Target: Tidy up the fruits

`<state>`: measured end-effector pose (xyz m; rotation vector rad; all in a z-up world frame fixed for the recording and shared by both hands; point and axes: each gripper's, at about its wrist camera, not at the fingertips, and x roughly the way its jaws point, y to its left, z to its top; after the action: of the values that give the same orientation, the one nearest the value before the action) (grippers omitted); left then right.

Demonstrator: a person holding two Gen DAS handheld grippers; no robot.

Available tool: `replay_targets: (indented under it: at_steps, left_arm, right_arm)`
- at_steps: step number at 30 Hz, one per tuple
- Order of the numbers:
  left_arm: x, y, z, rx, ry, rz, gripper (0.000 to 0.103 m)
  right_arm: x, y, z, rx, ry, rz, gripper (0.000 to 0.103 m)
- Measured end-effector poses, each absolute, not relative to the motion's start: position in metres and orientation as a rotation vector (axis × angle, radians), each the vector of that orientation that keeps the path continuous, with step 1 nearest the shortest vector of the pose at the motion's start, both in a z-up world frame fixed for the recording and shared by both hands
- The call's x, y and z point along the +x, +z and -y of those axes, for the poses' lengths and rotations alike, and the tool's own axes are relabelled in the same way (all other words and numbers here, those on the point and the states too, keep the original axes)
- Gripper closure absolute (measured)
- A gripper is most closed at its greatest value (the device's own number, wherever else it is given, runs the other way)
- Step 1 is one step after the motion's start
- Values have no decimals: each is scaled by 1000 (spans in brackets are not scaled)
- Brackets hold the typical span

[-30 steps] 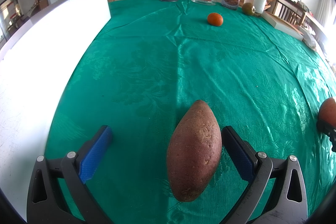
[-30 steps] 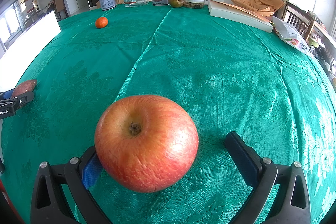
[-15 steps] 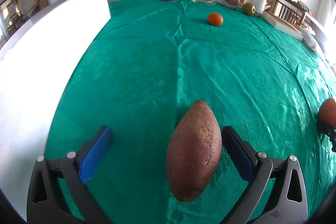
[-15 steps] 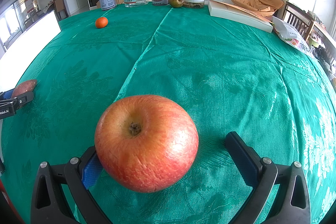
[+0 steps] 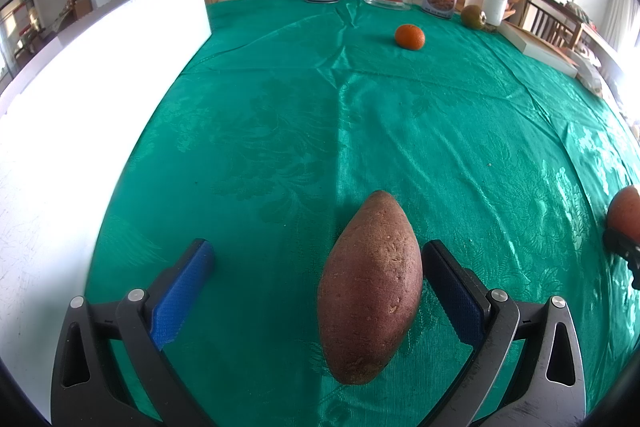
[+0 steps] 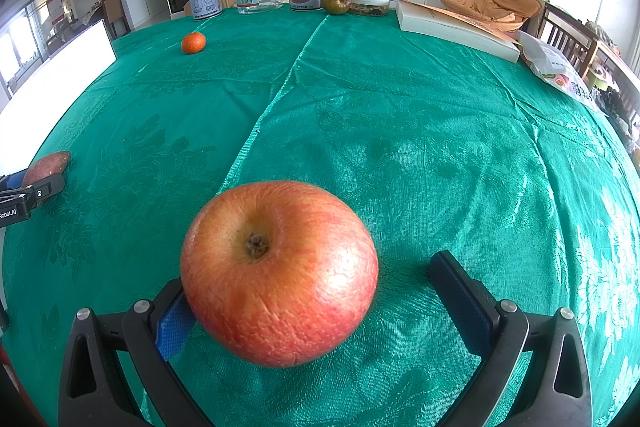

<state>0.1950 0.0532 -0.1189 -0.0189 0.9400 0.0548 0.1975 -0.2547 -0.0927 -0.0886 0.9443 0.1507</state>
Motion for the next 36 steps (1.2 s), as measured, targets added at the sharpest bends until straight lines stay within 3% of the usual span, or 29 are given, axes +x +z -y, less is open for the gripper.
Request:
replay_targets:
  at_steps: [36]
  left_arm:
    - [194, -118, -53, 2, 11, -968, 1]
  right_arm:
    - [199, -92, 247, -34, 43, -947, 0]
